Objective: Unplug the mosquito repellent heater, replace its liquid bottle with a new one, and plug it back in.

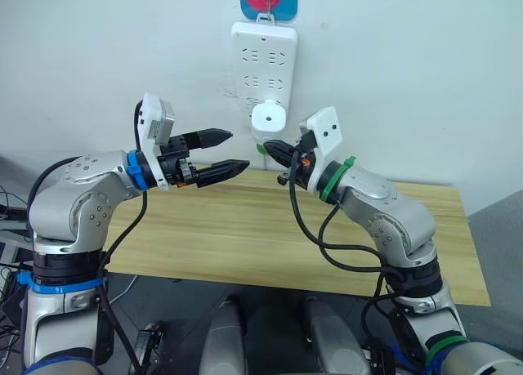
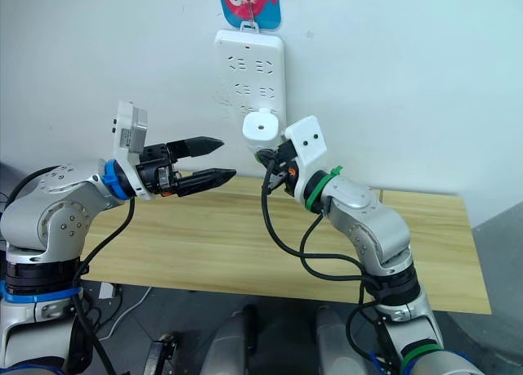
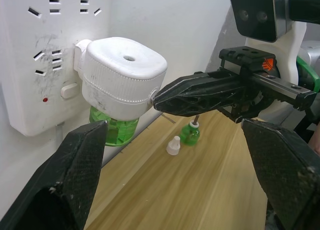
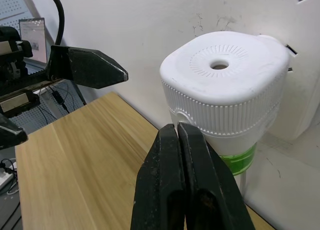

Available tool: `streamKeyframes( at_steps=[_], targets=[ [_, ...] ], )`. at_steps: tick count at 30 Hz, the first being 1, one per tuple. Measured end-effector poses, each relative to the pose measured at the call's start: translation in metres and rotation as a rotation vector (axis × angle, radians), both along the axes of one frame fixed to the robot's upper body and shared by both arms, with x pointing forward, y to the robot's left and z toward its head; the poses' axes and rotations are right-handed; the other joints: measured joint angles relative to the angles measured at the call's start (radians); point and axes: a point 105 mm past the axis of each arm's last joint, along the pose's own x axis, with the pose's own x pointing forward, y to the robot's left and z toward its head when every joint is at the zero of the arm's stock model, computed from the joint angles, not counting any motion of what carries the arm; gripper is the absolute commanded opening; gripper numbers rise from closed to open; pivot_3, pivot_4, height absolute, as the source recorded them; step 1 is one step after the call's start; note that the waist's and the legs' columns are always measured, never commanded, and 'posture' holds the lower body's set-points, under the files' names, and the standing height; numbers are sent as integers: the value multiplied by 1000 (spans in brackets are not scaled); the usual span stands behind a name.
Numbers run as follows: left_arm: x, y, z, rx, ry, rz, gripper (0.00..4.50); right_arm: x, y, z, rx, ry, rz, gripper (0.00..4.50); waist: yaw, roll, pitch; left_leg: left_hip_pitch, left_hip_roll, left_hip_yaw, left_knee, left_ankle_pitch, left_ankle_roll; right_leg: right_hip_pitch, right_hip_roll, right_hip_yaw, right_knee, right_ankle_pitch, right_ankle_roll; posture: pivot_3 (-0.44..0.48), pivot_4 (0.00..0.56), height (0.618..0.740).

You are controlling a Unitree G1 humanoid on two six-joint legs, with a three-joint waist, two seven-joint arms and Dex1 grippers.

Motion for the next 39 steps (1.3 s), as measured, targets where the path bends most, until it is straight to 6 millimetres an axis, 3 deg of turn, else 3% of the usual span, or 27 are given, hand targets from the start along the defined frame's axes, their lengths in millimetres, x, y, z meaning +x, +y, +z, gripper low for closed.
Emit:
streamKeyframes(
  at_steps=[18, 26, 30, 33, 39],
  targets=[
    [2, 1, -1, -4, 5, 7, 4500, 6, 0, 1, 72, 51, -49, 77, 4, 0, 0, 0, 0, 0, 0, 4, -3, 0, 0, 0, 0, -2, 4, -30, 262, 740],
    [5, 9, -9, 33, 18, 41, 4500, -21, -20, -15, -83, 52, 127, 77, 17, 0, 0, 0, 0, 0, -6, 3, -2, 0, 0, -1, -3, -2, 3, 11, 262, 740],
    [2, 19, -22, 60, 59, 89, 4500, -28, -40, -7, -112, 44, 179, 77, 16, 0, 0, 0, 0, 0, -6, 3, -2, -1, 0, -1, -3, 0, 0, 39, 256, 740],
    [-1, 35, -21, 101, 57, 166, 4500, -31, -66, 2, -144, 45, 195, 607, 21, -1, 0, 0, 0, 0, -6, 3, -2, 0, 0, 0, -4, -1, 1, 59, 250, 740],
    [-10, 84, -16, 215, 54, 342, 4500, -32, -141, 15, -247, 44, 122, 2673, 38, -1, 0, 0, 0, 1, -7, 3, -2, 1, -1, 0, -10, -3, 4, 75, 238, 740]
  ],
)
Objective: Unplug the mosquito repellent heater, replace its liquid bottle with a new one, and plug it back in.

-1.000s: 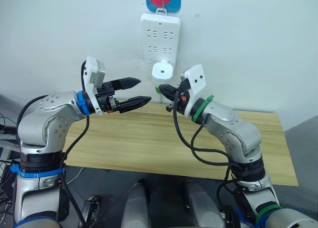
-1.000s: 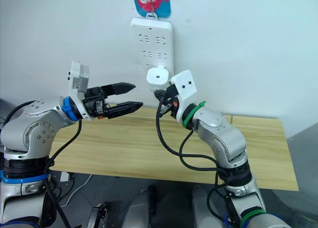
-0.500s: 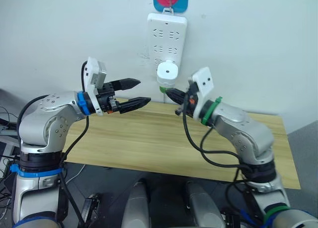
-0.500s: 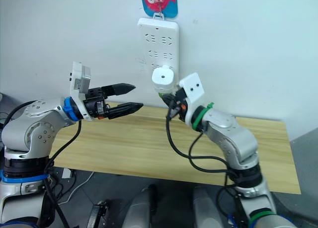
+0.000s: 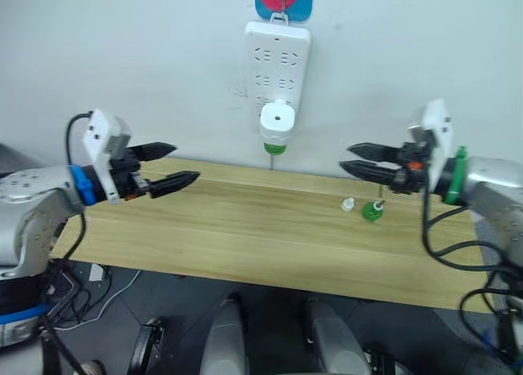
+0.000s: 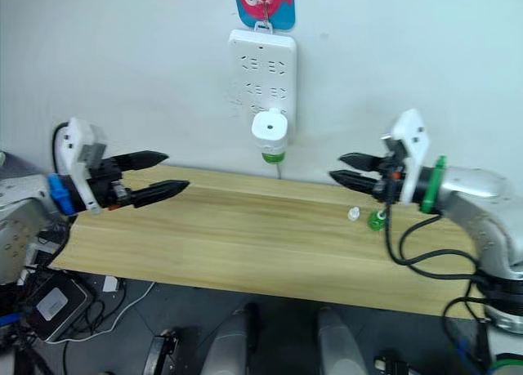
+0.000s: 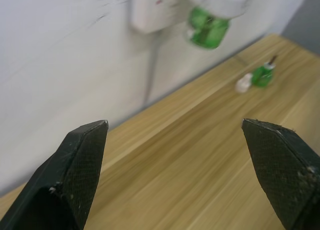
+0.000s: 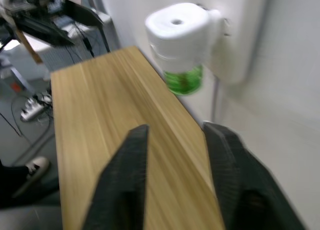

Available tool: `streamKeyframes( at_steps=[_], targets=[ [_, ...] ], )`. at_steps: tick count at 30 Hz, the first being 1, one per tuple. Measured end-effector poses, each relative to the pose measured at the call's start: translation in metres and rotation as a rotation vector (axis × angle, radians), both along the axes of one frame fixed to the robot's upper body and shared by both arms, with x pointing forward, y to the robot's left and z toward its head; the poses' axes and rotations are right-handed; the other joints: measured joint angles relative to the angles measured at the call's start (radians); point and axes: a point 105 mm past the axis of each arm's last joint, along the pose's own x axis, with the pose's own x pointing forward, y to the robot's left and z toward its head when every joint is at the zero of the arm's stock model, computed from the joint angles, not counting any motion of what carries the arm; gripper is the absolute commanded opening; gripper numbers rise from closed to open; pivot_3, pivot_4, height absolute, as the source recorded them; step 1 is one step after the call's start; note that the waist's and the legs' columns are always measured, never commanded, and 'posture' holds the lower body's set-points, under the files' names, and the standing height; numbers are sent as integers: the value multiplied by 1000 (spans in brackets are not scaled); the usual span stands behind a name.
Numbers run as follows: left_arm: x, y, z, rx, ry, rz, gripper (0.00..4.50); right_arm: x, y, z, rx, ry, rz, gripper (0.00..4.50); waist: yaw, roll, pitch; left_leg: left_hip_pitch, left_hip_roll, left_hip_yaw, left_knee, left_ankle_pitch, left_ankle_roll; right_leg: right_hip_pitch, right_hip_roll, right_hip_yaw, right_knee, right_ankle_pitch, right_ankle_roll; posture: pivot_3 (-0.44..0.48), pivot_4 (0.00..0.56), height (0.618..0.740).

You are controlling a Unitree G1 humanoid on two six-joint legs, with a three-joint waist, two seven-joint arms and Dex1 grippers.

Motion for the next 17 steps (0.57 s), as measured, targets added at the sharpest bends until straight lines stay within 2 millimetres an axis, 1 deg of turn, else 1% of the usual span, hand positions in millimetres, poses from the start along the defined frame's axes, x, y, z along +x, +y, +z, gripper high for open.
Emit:
streamKeyframes(
  at_steps=[3, 4, 5, 8, 9, 11, 13, 14, 17],
  targets=[
    [-3, 17, -1, 25, -1, 45, 4500, -1, -25, -8, -60, 3, -29, 3786, 5, 0, 0, 0, 0, 0, 0, 0, 0, 0, 0, 0, -2, 0, 0, 71, 236, 740],
    [-3, 25, -4, 30, 1, 71, 4500, 1, -35, -12, -75, -4, -56, 4235, 6, 0, 0, 0, 0, 1, -1, 0, 0, 0, 0, 0, -2, 0, 0, 71, 236, 740],
    [-3, 30, -5, 29, 2, 89, 4500, 5, -44, -14, -74, -6, -86, 4479, 6, 0, 0, 0, 0, 1, 0, 0, 0, 0, -1, 0, -3, 0, 0, 65, 228, 740],
    [-2, 39, -10, 32, 3, 111, 4500, 16, -74, -15, -61, -35, -194, 4479, 6, 0, 0, 0, 0, 2, 0, 0, 0, 0, -1, 0, -3, 1, -1, 58, 228, 740],
    [-1, 42, -11, 38, -1, 116, 4500, 18, -86, -15, -75, -47, -235, 4479, 6, 0, -1, 0, 0, 2, 0, 0, 0, 0, -1, 0, -3, 1, -1, 56, 226, 740],
    [0, 47, -13, 44, -5, 124, 4500, 19, -102, -14, -69, -60, -288, 4479, 6, -1, -1, 0, 0, 2, 0, 0, 0, 0, -1, 0, -3, 2, -3, 50, 226, 740],
    [4, 50, -15, 56, -11, 123, 4500, 20, -110, -14, -68, -71, -321, 4479, 6, 0, -1, 0, 0, 1, 0, 0, 0, 0, -1, 0, -3, 3, -5, 50, 226, 740],
    [7, 51, -15, 64, -13, 122, 4500, 21, -115, -15, -73, -74, -342, 4479, 6, 0, -1, 0, 0, 1, 0, 0, 0, 0, 0, 0, -3, 3, -5, 25, 223, 740],
    [13, 54, -18, 79, -14, 123, 4500, 19, -117, -22, -81, -65, -351, 4479, 4, -1, -1, 0, 0, 1, 0, 0, 0, 0, 0, 0, -3, 4, -5, 25, 223, 740]
  ],
)
